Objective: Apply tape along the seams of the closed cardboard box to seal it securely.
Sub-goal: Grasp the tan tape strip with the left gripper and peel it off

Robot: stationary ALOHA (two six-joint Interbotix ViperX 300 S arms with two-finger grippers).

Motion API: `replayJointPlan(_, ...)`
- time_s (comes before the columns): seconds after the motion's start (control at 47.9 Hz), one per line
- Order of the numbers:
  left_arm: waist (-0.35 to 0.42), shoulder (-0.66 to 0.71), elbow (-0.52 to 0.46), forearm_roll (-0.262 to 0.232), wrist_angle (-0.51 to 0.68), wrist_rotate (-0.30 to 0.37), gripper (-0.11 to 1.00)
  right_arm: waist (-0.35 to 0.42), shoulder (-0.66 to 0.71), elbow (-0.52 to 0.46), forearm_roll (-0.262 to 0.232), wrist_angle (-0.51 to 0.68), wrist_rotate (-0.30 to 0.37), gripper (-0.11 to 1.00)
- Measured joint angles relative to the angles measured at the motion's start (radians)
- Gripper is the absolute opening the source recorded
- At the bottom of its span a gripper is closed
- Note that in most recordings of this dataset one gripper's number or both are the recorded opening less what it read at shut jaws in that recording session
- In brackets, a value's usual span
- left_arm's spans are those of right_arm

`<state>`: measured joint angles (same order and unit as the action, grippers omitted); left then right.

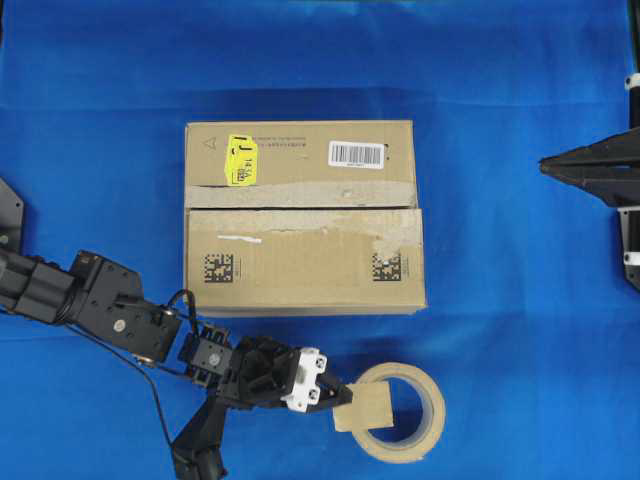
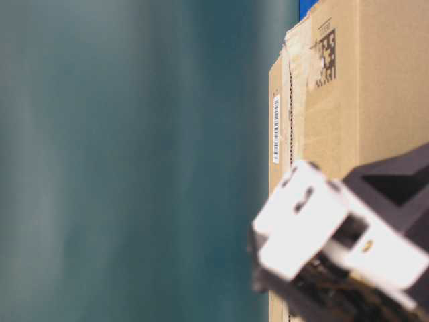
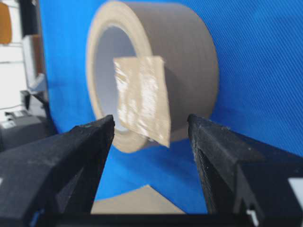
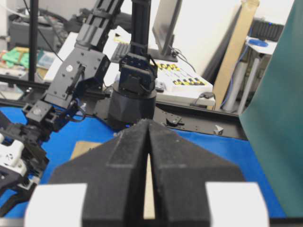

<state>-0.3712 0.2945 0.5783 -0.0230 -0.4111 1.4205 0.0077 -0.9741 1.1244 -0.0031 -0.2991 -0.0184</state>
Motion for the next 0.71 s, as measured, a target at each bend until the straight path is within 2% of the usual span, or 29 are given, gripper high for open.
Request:
replayJointPlan(0.063,0.002,0.000,-0.002,0.000,0.000,0.008,0.58,0.000,0.000,0.000,0.000,0.000,0.002,0.00)
replayJointPlan(0.146,0.002,0.000,0.000,0.000,0.002,0.012,0.48,0.002,0.000,0.000,-0.002,0.000,0.002,0.00)
replayJointPlan(0.292,0.002,0.002,0.006,0.000,0.026,0.015,0.11,0.002,0.000,0.000,0.000,0.002,0.002,0.00)
replayJointPlan(0.355,0.000,0.002,0.008,0.000,0.037,0.015,0.01,0.002,0.000,0.000,-0.002,0.005,0.003,0.00)
replayJointPlan(0.709,0.000,-0.034,0.017,-0.002,0.041,0.005,0.00,0.002,0.000,0.000,-0.002,0.008,0.008,0.00)
